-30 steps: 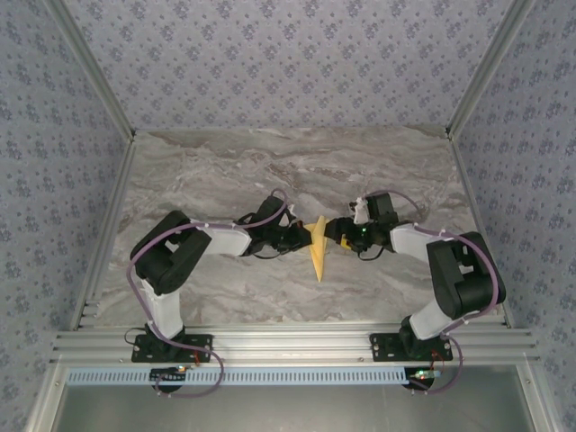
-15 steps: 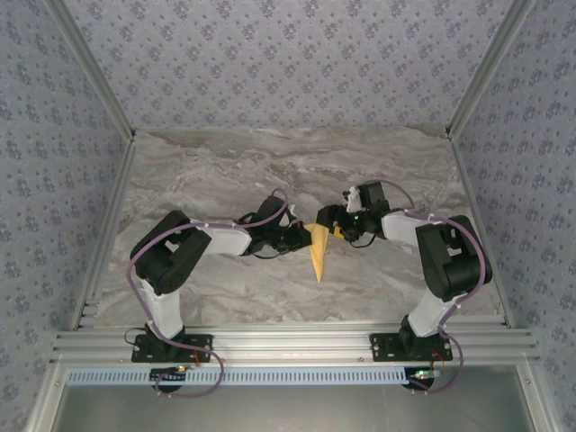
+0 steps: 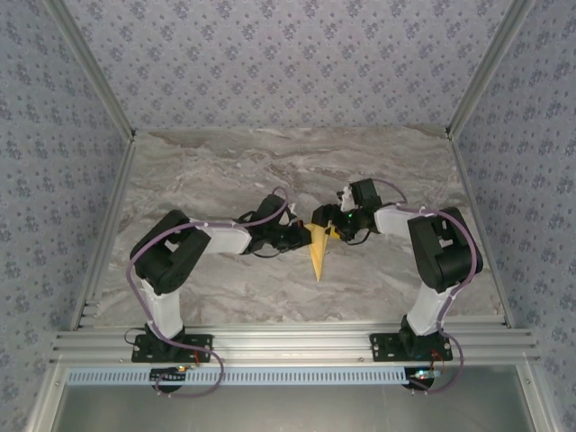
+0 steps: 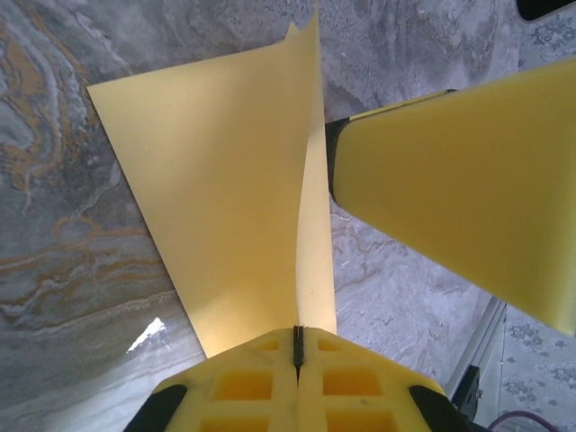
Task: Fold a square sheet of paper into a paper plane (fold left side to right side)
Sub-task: Fold the wing for the fifth time at the center of the table.
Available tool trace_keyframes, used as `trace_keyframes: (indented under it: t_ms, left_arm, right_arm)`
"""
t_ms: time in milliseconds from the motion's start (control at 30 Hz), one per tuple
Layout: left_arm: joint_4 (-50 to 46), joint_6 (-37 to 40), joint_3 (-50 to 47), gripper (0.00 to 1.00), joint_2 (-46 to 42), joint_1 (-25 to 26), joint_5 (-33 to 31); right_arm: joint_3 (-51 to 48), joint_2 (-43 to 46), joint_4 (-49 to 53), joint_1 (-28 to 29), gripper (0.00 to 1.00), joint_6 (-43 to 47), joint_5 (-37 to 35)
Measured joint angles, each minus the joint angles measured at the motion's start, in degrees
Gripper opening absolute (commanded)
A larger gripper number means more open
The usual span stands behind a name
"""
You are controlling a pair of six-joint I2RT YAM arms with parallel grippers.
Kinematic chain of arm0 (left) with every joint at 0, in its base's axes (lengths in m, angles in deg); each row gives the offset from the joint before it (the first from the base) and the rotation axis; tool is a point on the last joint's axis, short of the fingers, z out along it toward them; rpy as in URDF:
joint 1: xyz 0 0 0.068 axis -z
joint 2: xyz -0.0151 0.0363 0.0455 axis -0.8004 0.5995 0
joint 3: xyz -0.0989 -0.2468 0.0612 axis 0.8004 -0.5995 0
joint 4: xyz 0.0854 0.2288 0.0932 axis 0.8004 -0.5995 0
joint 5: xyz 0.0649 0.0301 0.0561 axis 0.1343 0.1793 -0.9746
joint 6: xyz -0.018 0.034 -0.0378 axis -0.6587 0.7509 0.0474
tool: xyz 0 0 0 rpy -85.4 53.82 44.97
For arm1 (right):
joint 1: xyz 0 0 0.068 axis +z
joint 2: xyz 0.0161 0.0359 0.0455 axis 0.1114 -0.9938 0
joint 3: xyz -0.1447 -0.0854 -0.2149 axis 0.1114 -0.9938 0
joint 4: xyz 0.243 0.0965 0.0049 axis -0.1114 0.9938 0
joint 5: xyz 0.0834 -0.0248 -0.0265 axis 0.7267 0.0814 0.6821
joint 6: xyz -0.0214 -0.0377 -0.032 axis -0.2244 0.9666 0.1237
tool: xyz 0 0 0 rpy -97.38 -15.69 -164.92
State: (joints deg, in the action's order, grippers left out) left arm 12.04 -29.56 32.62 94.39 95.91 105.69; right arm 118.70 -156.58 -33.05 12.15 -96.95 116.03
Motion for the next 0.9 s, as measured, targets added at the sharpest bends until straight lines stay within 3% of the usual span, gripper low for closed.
trace_keyframes:
  t_ms: [900]
  left_arm:
    - [-5.5,9.6,4.6,0.0,4.1,-0.9,1.5]
  right_arm:
    - [2.3,-0.9,4.0,0.7,0.75,2.8,-1.1]
